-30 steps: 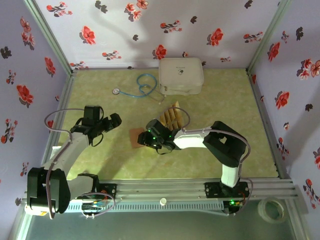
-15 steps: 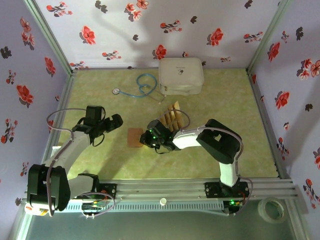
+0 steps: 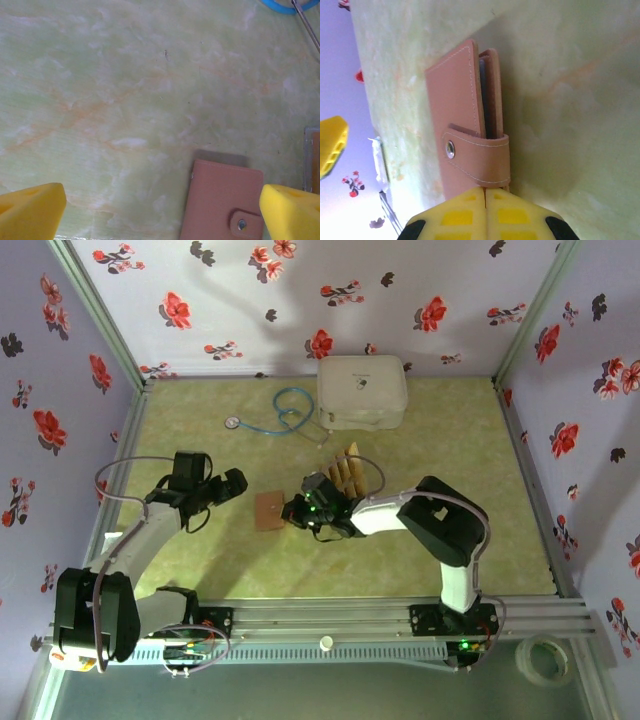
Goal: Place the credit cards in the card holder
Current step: Pick up the card holder from the center of the table, then pass the card holder.
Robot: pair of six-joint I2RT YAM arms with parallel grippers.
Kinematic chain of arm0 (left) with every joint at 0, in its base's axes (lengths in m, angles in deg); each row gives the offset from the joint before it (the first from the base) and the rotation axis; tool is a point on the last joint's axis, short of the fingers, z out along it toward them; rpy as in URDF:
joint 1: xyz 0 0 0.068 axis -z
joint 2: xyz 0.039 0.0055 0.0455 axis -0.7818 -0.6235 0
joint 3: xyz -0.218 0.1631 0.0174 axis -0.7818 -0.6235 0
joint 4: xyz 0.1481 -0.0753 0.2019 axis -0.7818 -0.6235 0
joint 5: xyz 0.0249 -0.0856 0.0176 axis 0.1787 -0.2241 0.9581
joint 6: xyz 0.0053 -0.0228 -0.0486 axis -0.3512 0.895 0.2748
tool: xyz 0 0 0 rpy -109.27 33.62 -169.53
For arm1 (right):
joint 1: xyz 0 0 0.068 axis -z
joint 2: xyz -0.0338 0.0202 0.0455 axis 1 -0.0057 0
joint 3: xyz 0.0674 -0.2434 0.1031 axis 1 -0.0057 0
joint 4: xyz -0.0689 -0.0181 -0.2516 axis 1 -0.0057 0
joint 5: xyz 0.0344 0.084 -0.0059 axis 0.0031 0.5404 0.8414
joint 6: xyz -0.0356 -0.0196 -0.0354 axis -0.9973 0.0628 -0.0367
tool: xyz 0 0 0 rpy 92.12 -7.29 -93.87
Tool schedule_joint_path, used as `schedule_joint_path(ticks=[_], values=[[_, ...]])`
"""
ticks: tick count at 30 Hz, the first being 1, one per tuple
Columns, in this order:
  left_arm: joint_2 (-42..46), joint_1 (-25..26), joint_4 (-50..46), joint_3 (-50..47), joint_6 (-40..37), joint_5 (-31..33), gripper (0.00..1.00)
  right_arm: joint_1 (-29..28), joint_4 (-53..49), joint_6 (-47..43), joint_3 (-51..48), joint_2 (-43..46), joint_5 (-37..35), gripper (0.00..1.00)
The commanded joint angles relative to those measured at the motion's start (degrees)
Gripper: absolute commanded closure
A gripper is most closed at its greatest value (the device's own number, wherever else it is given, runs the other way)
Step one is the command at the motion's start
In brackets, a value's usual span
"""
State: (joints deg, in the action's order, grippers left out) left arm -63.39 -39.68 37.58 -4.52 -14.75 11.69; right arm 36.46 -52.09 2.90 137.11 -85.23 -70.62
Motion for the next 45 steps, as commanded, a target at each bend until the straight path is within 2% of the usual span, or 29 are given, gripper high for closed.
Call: schedule_joint_path(ticks=[1,6,13,17,23,33,36,39,40,43,45], values=[[0.7,0.5,0.2,2.9,-0.3,-1.3,0.00,0.9,-3.9,-4.1,2.9,4.6,2.3,1.00],[0.6,0.2,0.5,6.2,0.7,-4.2,0.00,1.7,-9.4,-6.9,6.9,7.1,4.2,1.00],[-2.5,-3.3,7.3,7.2,6.4,-15.7,0.00,3.4,-9.8,-6.6,9.9,10.3,7.0,1.00],[-3.7,-5.0,13.1,6.4,10.8,-21.5,0.00,4.3,-7.4,-4.6,10.5,11.6,7.9,1.00],[-5.1,-5.2,19.8,6.4,16.9,-26.6,0.00,4.8,-0.9,-0.2,12.1,11.2,9.1,1.00],[-8.2,-5.2,32.6,4.4,26.5,-30.6,0.02,4.9,7.6,5.6,13.5,8.1,10.7,1.00],[-9.0,-5.2,39.5,3.1,31.3,-32.0,0.09,4.8,8.9,6.3,13.2,7.0,11.0,1.00],[-9.8,-5.2,47.4,1.6,36.1,-33.2,0.24,4.8,9.8,6.6,12.7,5.9,11.1,1.00],[-10.1,-5.2,49.1,1.4,37.1,-33.6,0.32,4.9,9.8,6.6,12.5,5.6,11.1,1.00],[-10.3,-5.2,51.6,0.8,38.2,-33.9,0.48,5.1,9.7,6.1,11.9,4.9,10.9,1.00],[-10.3,-5.3,51.9,0.7,38.1,-34.1,0.55,5.4,9.9,5.9,11.1,4.7,10.6,1.00]])
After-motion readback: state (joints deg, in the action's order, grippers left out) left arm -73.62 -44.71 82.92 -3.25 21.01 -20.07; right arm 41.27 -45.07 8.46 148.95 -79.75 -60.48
